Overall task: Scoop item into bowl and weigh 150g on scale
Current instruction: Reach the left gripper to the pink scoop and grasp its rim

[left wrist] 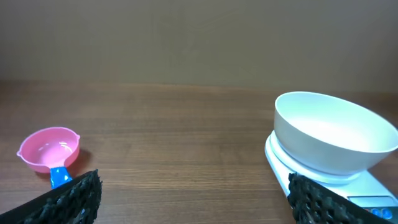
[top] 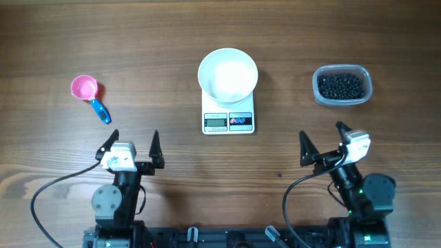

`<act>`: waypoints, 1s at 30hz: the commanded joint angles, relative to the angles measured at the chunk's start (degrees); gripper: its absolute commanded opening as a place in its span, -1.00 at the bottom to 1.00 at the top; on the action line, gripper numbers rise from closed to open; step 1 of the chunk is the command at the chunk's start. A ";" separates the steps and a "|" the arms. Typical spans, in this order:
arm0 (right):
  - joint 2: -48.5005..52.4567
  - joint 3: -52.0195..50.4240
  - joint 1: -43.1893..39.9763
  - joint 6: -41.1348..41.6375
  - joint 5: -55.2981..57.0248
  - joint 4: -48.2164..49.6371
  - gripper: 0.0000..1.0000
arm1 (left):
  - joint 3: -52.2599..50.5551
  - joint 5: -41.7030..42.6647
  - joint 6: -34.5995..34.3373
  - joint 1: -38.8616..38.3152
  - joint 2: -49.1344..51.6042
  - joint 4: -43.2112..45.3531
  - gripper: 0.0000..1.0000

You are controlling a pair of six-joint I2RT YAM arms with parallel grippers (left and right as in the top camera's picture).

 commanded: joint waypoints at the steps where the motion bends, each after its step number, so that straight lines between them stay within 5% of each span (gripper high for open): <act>1: 7.39 7.19 0.37 0.68 -3.98 -1.18 0.99 | 5.75 -0.81 -2.12 -0.11 4.20 -0.26 1.00; 13: 26.45 26.43 0.37 2.99 -8.39 -14.64 0.99 | 25.33 2.97 -2.14 -0.11 27.28 -3.69 0.99; 24: 40.81 44.02 0.37 -1.70 -9.53 -34.40 0.99 | 63.06 6.75 -5.09 -0.11 56.02 -35.95 1.00; 30: 49.42 52.33 0.37 0.35 -10.16 -42.71 0.99 | 69.51 9.35 -5.09 -0.11 62.79 -36.72 1.00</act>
